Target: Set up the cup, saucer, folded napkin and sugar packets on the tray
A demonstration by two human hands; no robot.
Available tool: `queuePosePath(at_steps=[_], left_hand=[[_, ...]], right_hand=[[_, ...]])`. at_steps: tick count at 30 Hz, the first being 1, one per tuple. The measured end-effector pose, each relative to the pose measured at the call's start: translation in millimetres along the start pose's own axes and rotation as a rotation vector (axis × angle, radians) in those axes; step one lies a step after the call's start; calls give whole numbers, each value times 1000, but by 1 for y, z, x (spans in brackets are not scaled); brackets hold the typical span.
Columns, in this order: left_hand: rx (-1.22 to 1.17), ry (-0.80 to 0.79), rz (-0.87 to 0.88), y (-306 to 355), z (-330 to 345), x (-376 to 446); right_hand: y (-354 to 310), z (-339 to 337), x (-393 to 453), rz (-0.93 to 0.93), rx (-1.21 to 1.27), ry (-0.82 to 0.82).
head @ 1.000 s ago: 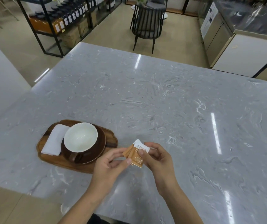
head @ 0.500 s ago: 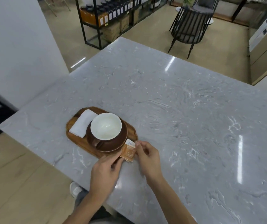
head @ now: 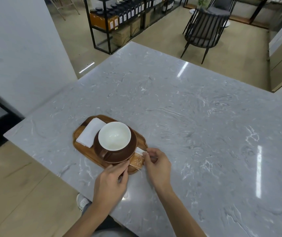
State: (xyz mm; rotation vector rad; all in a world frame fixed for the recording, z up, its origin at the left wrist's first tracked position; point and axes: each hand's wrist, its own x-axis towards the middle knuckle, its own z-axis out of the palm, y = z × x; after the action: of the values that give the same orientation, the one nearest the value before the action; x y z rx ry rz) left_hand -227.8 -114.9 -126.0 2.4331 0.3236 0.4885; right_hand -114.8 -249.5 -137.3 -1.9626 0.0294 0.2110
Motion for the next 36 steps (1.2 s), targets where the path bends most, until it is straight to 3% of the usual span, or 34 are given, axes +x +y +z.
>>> queuePosePath(at_steps=[15, 24, 31, 36], left_hand=[[-72, -30, 37, -8, -8, -2], [-159, 23, -17, -6, -16, -6], [-95, -29, 261, -9, -52, 14], [-53, 45, 497, -20, -93, 53]], right_hand=[[5, 18, -25, 42, 207, 102], [-7, 14, -30, -34, 93, 131], [-29, 6, -36, -198, -130, 189], [-61, 7, -44, -340, -325, 297]])
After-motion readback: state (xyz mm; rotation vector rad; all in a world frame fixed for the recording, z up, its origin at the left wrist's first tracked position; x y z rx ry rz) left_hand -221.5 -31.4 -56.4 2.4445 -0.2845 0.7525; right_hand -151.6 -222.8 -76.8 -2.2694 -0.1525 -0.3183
